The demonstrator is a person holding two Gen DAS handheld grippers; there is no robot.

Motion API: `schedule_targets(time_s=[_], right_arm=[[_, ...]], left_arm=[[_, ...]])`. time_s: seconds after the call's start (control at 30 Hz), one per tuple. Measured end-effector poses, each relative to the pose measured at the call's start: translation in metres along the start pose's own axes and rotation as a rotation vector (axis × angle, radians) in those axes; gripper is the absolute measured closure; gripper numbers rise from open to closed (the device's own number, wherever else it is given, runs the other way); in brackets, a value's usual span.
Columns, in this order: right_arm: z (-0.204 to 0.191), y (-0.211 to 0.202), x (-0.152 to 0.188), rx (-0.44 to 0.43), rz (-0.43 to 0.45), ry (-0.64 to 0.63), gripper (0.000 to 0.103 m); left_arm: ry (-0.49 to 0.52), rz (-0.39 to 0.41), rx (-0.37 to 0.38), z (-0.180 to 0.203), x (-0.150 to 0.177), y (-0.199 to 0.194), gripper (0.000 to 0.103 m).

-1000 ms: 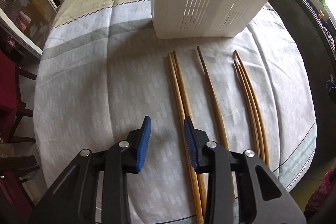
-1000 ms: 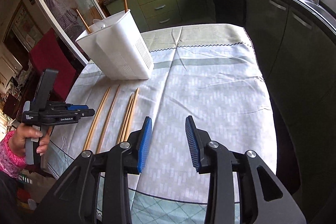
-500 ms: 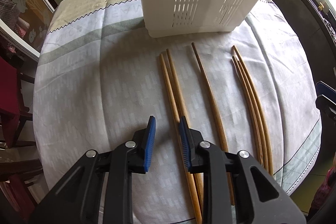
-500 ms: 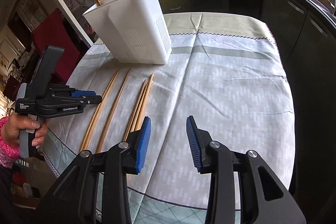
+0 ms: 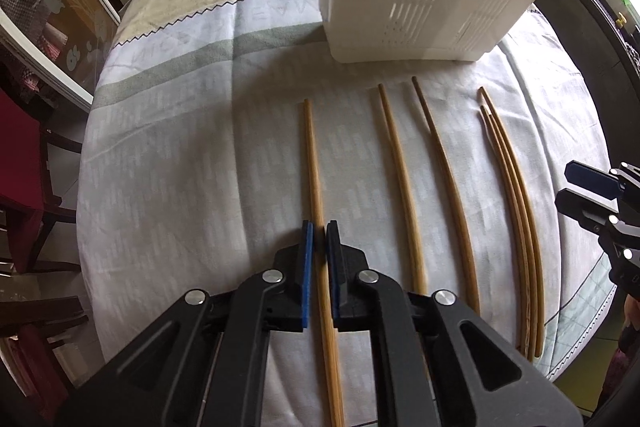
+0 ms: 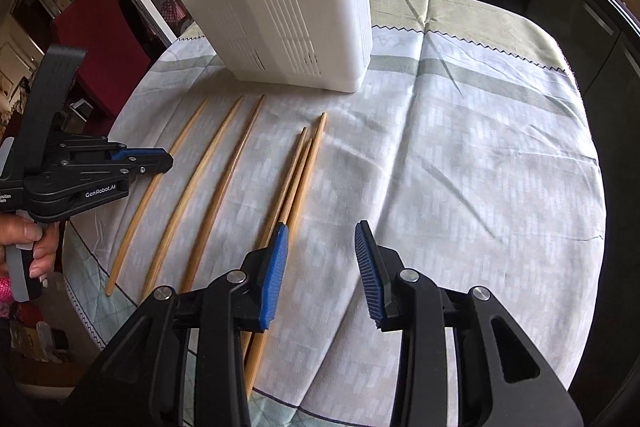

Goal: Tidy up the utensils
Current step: 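Grasp a chopstick with the left tool while the right grasps another chopstick, then lift both chopsticks and lower them into the white caddy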

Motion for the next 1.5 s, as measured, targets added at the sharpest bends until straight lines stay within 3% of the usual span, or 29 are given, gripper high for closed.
schedule_targets(time_s=[0.1,0.5,0.73,0.9,1.0,1.17,1.5], right_arm=[[-0.002,0.01,-0.005,-0.012,-0.029,0.012,0.07],[-0.012,0.033,-0.01,0.105,-0.081,-0.02,0.078],[-0.034,0.049,-0.009,0.176,-0.1,-0.075,0.088],[-0.042,0.056,-0.016,0.201,-0.101,-0.083,0.093],[-0.045,0.057,-0.019,0.194,-0.099,-0.076,0.096],[-0.042,0.032,-0.024,0.114,-0.037,-0.032,0.096],[-0.031,-0.07,-0.027,-0.023,0.26,0.016,0.096]], left_arm=[[0.021,0.015,-0.004,-0.001,0.001,-0.001,0.094],[0.058,0.039,-0.007,-0.001,0.004,-0.002,0.094],[0.089,0.023,-0.068,0.006,0.004,-0.002,0.089],[0.082,0.004,-0.059,0.008,0.002,-0.001,0.089],[0.067,0.001,-0.025,0.007,0.001,0.0,0.096],[0.017,0.018,0.018,-0.001,-0.002,-0.006,0.097],[-0.036,0.235,0.036,-0.017,-0.007,-0.083,0.097]])
Point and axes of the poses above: each gripper's, at about its wrist camera, not at the fingertips, and y roughly the way its jaws point, z to its right, x to its underside, the point moved 6 cm from there along y, roughly the way its jaws point, and after that the axes turned 12 degrees about y, right-handed, at the moved point
